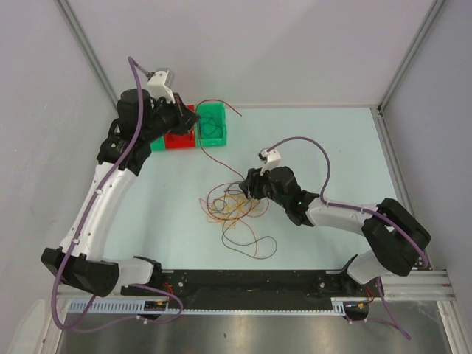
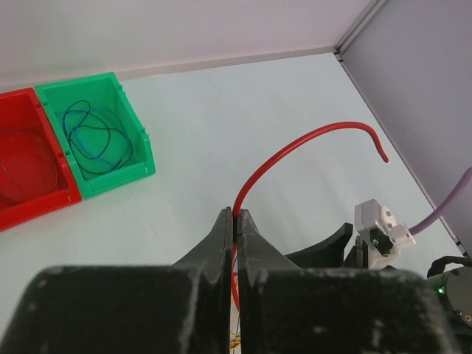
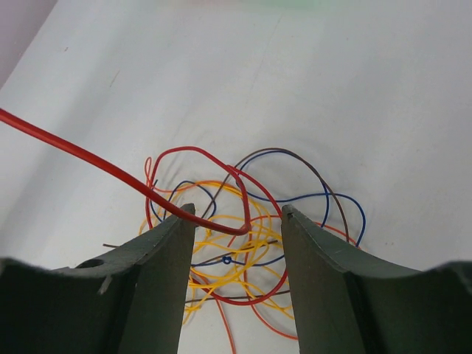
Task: Untangle the cables
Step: Untie the cable.
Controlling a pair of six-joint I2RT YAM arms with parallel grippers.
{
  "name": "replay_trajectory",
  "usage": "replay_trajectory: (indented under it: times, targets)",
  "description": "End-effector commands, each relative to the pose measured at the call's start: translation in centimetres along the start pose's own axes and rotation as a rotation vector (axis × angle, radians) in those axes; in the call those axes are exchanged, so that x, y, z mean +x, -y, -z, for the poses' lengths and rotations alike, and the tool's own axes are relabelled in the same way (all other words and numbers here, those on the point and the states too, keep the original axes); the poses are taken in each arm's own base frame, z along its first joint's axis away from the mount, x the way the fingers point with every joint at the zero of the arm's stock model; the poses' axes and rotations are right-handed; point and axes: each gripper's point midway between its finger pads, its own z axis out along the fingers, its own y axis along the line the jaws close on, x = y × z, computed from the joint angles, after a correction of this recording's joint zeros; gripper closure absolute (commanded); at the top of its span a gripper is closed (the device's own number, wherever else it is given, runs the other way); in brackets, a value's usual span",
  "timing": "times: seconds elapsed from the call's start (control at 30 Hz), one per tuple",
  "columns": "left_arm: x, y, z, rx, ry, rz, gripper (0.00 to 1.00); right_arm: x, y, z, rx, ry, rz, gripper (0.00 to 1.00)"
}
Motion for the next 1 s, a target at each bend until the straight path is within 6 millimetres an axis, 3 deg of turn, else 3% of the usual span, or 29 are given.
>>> replay_trajectory:
  times: [0.0, 0.07, 0.27, 0.5, 0.57, 0.63, 0.7, 0.87, 0.97]
  targets:
    - [-1.8, 0.6, 0.7, 0.024, 0.029, 0.019, 1.0, -3.8, -1.8, -0.5, -0.029, 0.126, 0.044, 0.44]
    - [-1.8, 0.4, 0.5, 0.021, 0.023, 0.022, 1.0, -4.0, -2.0, -0.6, -0.031, 0.134, 0.052, 0.46]
    - [-2.4, 0.3, 0.4, 0.022, 0.025, 0.03, 1.0, -4.1, -2.3, -0.8, -0.024, 0.139, 0.063, 0.66]
    - [-3.2, -0.4, 0.4, 0.01, 0.037, 0.039, 1.0, -4.1, -2.6, -0.6, -0.023, 0.127, 0.068, 0.8]
    - [-3.3, -0.6, 0.5, 0.003, 0.04, 0.041, 1.0, -4.3, -2.7, -0.4, -0.018, 0.117, 0.059, 0.91]
    - [-3.4, -1.2, 0.7, -0.015, 0.048, 0.043, 1.0, -5.5, -2.9, -0.3, -0.001, 0.13, 0.048, 1.0]
    - [-3.1, -1.9, 0.8, -0.036, 0.045, 0.044, 0.99, -5.9, -3.0, 0.0, 0.008, 0.113, 0.045, 1.0]
    - [-1.7, -3.9, 1.2, -0.115, 0.03, 0.048, 0.98, -10.0, -5.1, 1.9, -0.033, 0.158, 0.028, 1.0]
    - [0.3, -5.0, 1.1, -0.151, -0.003, 0.044, 0.83, -12.3, -6.4, 3.2, -0.068, 0.189, 0.006, 1.0]
